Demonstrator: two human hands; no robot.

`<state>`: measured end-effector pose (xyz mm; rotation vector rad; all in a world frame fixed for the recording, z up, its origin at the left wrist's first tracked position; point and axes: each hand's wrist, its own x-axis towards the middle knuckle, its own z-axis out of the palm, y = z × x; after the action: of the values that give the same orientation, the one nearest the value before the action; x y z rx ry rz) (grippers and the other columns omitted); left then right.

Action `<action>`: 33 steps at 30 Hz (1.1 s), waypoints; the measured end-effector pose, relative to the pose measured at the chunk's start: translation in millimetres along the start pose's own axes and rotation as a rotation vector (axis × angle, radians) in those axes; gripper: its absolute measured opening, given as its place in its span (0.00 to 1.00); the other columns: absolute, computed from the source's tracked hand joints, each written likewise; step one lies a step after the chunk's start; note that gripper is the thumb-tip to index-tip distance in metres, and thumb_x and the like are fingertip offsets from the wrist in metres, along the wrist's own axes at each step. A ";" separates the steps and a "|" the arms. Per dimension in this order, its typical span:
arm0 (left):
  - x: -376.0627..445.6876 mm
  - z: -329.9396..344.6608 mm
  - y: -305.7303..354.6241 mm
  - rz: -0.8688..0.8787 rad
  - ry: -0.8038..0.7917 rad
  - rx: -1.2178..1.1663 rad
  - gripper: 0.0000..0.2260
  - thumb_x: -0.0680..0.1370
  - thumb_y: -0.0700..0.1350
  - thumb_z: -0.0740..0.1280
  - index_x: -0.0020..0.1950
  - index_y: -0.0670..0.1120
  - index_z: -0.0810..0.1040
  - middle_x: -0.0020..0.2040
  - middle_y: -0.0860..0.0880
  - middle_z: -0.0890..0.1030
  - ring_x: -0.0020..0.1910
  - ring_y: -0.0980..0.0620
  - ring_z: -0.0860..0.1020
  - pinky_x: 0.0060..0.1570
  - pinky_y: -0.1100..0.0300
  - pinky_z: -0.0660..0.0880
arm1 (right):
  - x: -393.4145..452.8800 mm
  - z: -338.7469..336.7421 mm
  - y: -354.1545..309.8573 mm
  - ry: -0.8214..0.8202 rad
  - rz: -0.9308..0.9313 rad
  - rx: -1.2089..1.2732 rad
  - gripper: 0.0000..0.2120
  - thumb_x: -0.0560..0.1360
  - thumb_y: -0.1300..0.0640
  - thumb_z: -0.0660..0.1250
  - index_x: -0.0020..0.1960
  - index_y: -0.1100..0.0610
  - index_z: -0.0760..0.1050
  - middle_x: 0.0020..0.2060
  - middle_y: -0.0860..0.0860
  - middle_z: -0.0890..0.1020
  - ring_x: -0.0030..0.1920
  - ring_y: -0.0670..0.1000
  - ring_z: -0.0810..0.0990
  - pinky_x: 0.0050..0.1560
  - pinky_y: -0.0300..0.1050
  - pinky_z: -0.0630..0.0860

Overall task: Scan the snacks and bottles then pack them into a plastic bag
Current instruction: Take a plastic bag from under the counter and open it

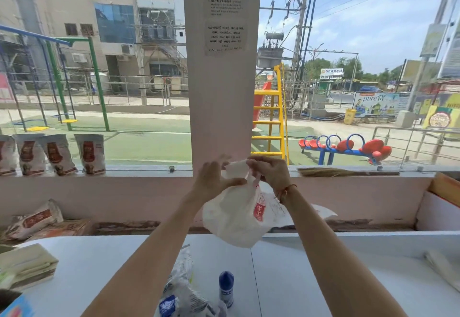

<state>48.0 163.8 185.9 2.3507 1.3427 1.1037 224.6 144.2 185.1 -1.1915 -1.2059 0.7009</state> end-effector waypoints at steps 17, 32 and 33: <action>10.2 -1.5 -3.6 -0.209 -0.525 -0.683 0.25 0.60 0.56 0.79 0.52 0.47 0.80 0.51 0.48 0.83 0.55 0.48 0.80 0.57 0.53 0.79 | 8.0 -69.6 25.1 0.087 -0.357 -1.282 0.20 0.75 0.72 0.59 0.65 0.61 0.74 0.59 0.61 0.73 0.58 0.61 0.73 0.58 0.53 0.76; 32.0 19.3 0.3 -0.237 0.164 0.023 0.08 0.77 0.39 0.64 0.42 0.46 0.81 0.40 0.41 0.80 0.40 0.42 0.73 0.40 0.56 0.68 | 10.2 -52.8 51.7 0.038 -0.472 -1.270 0.13 0.71 0.73 0.67 0.52 0.63 0.82 0.50 0.60 0.75 0.48 0.61 0.75 0.45 0.55 0.81; 33.0 19.5 3.2 -0.196 0.131 0.000 0.09 0.77 0.37 0.62 0.41 0.46 0.78 0.42 0.43 0.80 0.40 0.38 0.73 0.41 0.55 0.69 | 10.8 -49.4 49.8 0.048 -0.442 -1.264 0.16 0.74 0.73 0.62 0.59 0.63 0.78 0.54 0.61 0.73 0.51 0.61 0.74 0.49 0.56 0.80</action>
<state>73.7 192.1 190.5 2.1241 1.5788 1.2145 282.7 152.8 145.4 -1.7989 -1.8499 -0.5567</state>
